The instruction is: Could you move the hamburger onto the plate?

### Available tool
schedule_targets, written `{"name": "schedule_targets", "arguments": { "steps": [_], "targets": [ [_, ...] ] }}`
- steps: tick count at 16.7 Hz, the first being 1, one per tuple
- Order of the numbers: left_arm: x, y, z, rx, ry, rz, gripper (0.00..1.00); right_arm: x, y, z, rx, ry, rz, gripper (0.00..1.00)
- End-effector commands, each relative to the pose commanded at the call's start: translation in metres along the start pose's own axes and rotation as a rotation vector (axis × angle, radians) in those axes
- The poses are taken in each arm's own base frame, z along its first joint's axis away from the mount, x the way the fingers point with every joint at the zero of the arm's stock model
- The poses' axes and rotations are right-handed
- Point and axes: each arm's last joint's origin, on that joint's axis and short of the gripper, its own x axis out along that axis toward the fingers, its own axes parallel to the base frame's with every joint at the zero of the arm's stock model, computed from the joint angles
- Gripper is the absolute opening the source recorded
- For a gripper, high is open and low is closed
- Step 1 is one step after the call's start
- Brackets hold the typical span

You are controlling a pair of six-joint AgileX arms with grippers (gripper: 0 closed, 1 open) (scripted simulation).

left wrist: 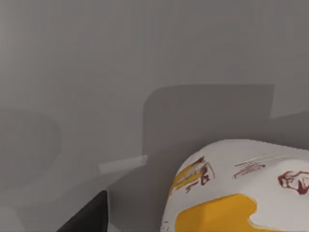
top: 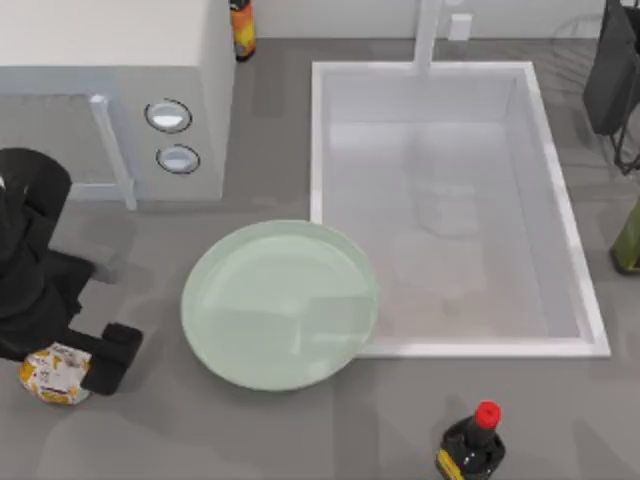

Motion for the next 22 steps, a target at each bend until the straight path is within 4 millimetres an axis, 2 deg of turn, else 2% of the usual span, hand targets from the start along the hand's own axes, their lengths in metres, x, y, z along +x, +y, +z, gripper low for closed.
{"name": "schedule_targets", "arguments": {
  "steps": [2,15,22],
  "targets": [
    [0.0,0.0,0.0,0.0,0.0,0.0,1.0,0.0,0.0,0.0,0.0,0.0,0.0,1.0],
    [0.0,0.0,0.0,0.0,0.0,0.0,0.02,0.0,0.0,0.0,0.0,0.0,0.0,1.0],
    [0.0,0.0,0.0,0.0,0.0,0.0,0.0,0.0,0.0,0.0,0.0,0.0,0.0,1.0]
  ]
}}
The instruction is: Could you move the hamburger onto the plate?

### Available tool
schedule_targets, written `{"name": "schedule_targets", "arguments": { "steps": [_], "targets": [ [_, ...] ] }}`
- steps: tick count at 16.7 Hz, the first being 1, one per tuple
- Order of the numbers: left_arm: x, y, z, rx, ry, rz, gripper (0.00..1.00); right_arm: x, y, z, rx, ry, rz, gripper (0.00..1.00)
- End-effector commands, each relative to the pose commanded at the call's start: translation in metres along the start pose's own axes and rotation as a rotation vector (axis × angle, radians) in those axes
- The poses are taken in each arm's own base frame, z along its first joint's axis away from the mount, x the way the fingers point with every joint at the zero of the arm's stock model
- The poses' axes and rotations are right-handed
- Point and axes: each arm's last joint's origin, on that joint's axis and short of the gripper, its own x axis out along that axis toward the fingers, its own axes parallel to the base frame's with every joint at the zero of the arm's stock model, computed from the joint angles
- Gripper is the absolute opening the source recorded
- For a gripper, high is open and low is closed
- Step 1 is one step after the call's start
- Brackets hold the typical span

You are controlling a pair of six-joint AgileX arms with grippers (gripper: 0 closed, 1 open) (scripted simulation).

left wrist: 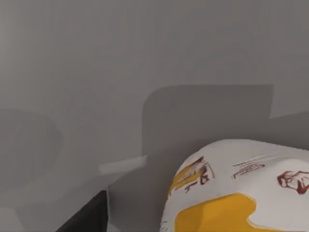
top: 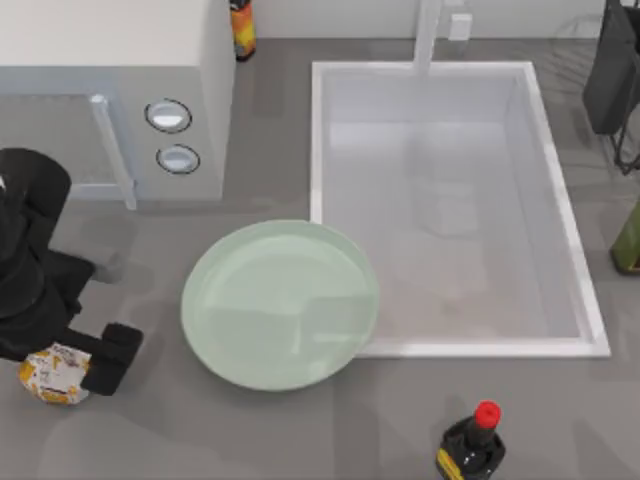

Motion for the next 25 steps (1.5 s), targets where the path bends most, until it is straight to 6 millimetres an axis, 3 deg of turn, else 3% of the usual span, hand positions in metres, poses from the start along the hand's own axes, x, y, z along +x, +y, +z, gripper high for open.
{"name": "schedule_targets", "arguments": {
  "steps": [1,2,6,14,20,25],
  "targets": [
    [0.0,0.0,0.0,0.0,0.0,0.0,0.0,0.0,0.0,0.0,0.0,0.0,0.0,1.0],
    [-0.022,0.0,0.001,-0.002,-0.036,-0.003,0.0,0.0,0.0,0.0,0.0,0.0,0.0,1.0],
    [-0.041,0.002,0.007,-0.003,-0.045,0.0,0.0,0.0,0.0,0.0,0.0,0.0,0.0,1.0],
    [-0.12,0.001,0.002,-0.002,-0.032,-0.003,0.0,0.0,0.0,0.0,0.0,0.0,0.0,1.0],
    [-0.121,0.001,0.003,-0.008,-0.031,-0.003,0.0,0.0,0.0,0.0,0.0,0.0,0.0,1.0],
    [-0.123,-0.012,0.028,-0.156,-0.004,-0.004,0.0,0.0,0.0,0.0,0.0,0.0,0.0,1.0]
  ]
}}
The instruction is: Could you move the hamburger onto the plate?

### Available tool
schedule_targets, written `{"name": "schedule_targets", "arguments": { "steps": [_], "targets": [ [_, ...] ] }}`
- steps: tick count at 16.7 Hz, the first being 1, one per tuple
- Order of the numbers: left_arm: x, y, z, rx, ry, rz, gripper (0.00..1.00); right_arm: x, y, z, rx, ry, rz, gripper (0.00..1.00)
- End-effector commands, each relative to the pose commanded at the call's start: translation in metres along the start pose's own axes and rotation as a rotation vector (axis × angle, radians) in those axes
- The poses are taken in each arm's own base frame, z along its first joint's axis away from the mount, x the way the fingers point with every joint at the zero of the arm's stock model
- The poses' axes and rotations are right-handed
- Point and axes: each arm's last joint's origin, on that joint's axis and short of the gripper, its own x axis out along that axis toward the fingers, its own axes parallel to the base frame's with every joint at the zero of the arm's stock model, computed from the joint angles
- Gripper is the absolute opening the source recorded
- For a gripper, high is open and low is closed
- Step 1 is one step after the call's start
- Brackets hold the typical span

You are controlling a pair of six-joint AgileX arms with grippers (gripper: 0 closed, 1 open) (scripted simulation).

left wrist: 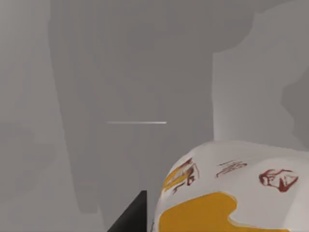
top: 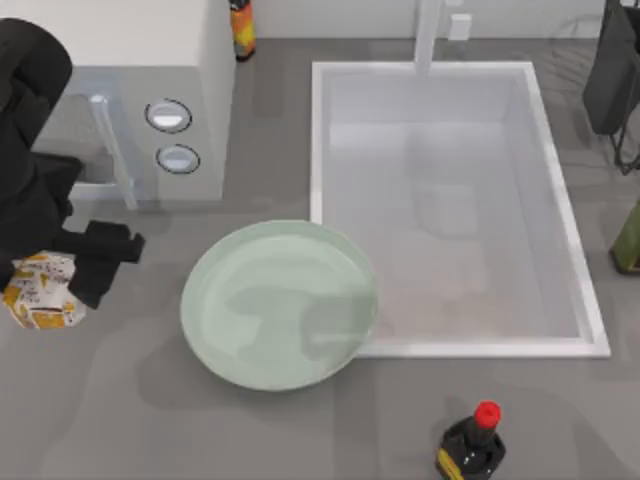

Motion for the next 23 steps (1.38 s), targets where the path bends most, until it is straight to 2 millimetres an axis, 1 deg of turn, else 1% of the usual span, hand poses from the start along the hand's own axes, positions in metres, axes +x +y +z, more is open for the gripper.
{"name": "schedule_targets", "arguments": {
  "steps": [4,9,13,16,20,23],
  "targets": [
    [0.002,-0.025,0.028,-0.273,0.038,0.015,0.0,0.0,0.0,0.0,0.0,0.0,0.0,1.0],
    [0.016,-0.068,0.056,-0.762,0.092,0.075,0.0,0.0,0.0,0.0,0.0,0.0,0.0,1.0],
    [0.03,-0.108,0.073,-1.154,0.099,0.142,0.0,0.0,0.0,0.0,0.0,0.0,0.0,1.0],
    [0.034,-0.135,0.08,-1.403,0.065,0.158,0.0,0.0,0.0,0.0,0.0,0.0,0.0,1.0],
    [0.028,-0.161,0.085,-1.624,0.009,0.118,0.0,0.0,0.0,0.0,0.0,0.0,0.0,1.0],
    [0.023,-0.171,0.086,-1.7,-0.015,0.084,0.0,0.0,0.0,0.0,0.0,0.0,0.0,1.0]
  ]
}}
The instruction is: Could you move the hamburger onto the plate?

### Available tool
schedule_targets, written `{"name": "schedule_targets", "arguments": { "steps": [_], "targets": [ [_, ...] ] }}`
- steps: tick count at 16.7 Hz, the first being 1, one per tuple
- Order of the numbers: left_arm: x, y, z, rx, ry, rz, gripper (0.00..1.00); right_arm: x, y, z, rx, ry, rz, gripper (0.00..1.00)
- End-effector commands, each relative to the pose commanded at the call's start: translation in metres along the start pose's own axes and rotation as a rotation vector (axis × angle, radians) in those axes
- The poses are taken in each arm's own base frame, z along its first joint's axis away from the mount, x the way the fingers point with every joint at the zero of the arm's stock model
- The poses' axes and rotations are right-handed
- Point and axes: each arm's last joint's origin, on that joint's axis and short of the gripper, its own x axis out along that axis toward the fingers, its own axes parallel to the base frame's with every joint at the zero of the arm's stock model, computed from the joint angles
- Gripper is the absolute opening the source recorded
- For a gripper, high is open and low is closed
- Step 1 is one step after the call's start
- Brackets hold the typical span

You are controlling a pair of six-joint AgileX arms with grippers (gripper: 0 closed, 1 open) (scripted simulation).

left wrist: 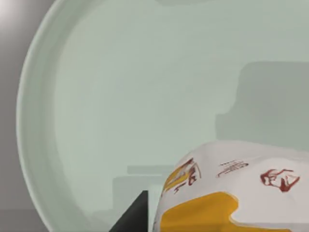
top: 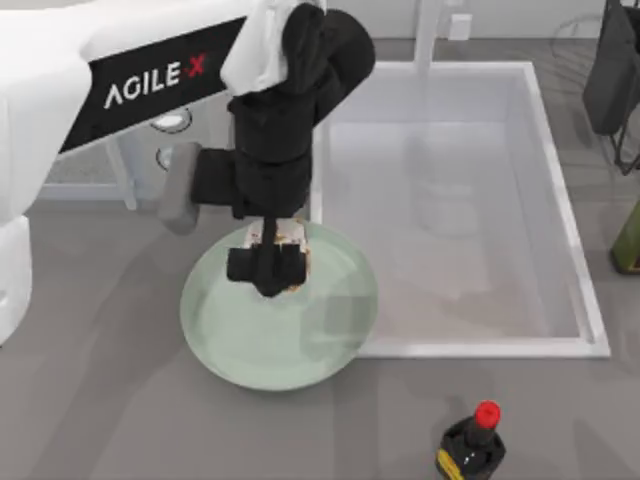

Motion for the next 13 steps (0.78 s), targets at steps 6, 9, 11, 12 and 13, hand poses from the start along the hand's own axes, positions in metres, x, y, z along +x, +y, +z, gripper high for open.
{"name": "schedule_targets", "arguments": {
  "steps": [6,9,11,12,13],
  "targets": [
    [-0.001,0.0,0.001,-0.011,0.002,-0.003,0.0,0.0,0.0,0.0,0.0,0.0,0.0,1.0],
    [0.011,0.0,0.001,-0.008,-0.001,0.001,0.0,0.0,0.0,0.0,0.0,0.0,0.0,1.0],
    [0.025,-0.001,-0.001,-0.008,0.005,-0.008,0.0,0.0,0.0,0.0,0.0,0.0,0.0,1.0],
    [0.032,-0.001,-0.002,-0.008,0.007,-0.012,0.0,0.0,0.0,0.0,0.0,0.0,0.0,1.0],
    [0.039,0.0,-0.002,-0.008,0.005,-0.008,0.0,0.0,0.0,0.0,0.0,0.0,0.0,1.0]
  ]
}}
